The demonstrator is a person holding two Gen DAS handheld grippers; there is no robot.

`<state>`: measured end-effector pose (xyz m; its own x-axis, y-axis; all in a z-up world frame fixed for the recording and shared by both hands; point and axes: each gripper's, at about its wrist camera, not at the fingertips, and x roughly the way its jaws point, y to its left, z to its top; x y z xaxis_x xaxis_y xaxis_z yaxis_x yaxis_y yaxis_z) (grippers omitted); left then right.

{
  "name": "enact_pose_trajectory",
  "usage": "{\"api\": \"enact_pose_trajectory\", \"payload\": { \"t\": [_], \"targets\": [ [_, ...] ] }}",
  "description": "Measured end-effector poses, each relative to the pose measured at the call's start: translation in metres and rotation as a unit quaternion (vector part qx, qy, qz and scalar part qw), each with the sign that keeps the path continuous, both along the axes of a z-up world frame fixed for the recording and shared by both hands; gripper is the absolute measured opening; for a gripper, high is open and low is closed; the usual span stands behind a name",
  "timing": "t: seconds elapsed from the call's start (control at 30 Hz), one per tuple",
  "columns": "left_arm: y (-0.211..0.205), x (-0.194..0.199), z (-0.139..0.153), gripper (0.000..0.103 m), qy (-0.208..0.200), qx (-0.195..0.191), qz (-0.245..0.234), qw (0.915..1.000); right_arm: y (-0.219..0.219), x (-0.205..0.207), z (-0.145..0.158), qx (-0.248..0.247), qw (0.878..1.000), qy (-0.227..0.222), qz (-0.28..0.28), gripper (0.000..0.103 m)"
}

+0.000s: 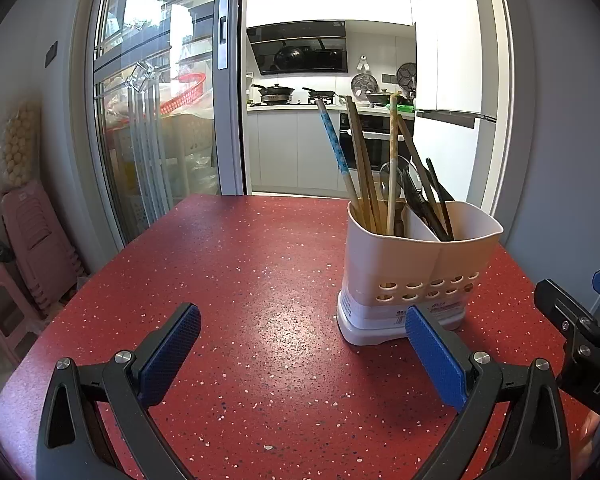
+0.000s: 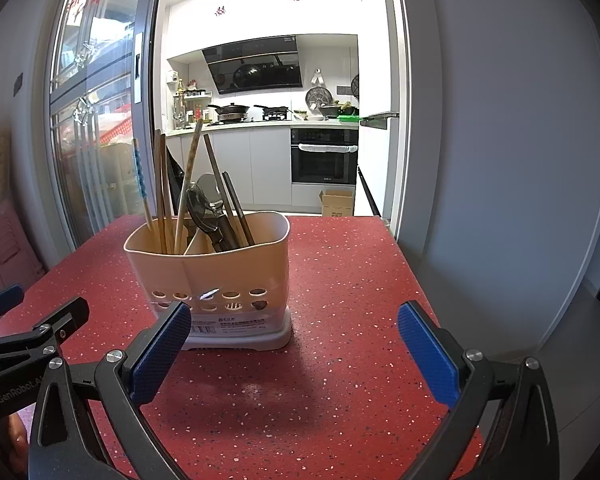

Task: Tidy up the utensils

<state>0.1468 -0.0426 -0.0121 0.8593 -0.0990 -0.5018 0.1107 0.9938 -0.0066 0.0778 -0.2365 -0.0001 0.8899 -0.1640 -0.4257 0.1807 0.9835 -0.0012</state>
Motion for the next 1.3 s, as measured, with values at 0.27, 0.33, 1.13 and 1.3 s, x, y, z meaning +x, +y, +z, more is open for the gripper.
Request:
{"api": "enact_pose_trajectory", "payload": {
  "t": [0.27, 0.33, 1.13, 1.3],
  "targets": [
    [0.0007, 0.0007, 0.0003, 0.103, 0.000, 0.000, 0.000, 1.0000, 0.0000, 0.0003, 0.0008, 0.001, 1.000, 0.000, 0.002, 0.103],
    [0.0005, 0.0007, 0.0006, 0.103, -0.001, 0.001, 0.000, 1.0000, 0.0003, 0.0003, 0.0012, 0.002, 1.000, 0.000, 0.001, 0.103],
    [-0.0011, 0.0006, 0.0014, 0.103, 0.000, 0.001, 0.001, 1.0000, 0.0005, 0.0001, 0.0009, 0.003, 1.000, 0.000, -0.001, 0.103],
    [-0.0013, 0.0003, 0.0018, 0.103, -0.001, 0.001, 0.001, 1.0000, 0.0005, 0.0000, 0.0009, 0.004, 1.000, -0.001, -0.001, 0.103]
  ]
}}
